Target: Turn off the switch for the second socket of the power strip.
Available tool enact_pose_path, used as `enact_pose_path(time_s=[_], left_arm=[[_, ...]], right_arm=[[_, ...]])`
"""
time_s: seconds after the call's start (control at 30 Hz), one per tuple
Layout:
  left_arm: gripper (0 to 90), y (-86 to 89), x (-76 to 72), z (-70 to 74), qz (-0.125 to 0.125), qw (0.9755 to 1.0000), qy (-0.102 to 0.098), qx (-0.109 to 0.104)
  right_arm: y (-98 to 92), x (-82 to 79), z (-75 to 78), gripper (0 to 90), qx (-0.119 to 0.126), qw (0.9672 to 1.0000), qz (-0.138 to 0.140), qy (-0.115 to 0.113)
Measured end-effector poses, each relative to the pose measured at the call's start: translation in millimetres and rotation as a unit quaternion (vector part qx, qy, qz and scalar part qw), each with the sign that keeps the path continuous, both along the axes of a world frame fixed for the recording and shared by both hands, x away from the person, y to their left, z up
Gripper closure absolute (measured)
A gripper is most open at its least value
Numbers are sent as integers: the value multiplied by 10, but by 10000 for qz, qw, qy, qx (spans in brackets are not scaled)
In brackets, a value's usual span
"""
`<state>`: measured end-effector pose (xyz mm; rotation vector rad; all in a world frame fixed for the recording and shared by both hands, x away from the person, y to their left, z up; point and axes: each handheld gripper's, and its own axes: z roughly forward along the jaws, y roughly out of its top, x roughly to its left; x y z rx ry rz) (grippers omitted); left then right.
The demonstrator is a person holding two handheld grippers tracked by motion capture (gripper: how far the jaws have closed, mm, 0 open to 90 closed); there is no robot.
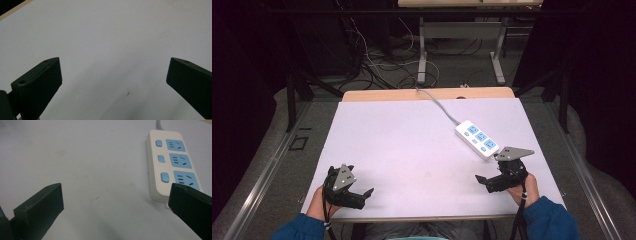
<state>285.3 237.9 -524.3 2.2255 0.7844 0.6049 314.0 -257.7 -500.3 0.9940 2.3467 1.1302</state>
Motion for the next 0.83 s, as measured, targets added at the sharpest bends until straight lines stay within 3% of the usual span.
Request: enact_pose_path(time_s=[0.73,0.83], left_arm=[[0,0,1,0,-3,10000,5,27],[0,-11,-1,-8,6,10000,45,48]], right_arm=[[-95,-197,-72,0,-71,9999,-62,-139],[-86,-210,-80,0,-33,9999,-86,-65]])
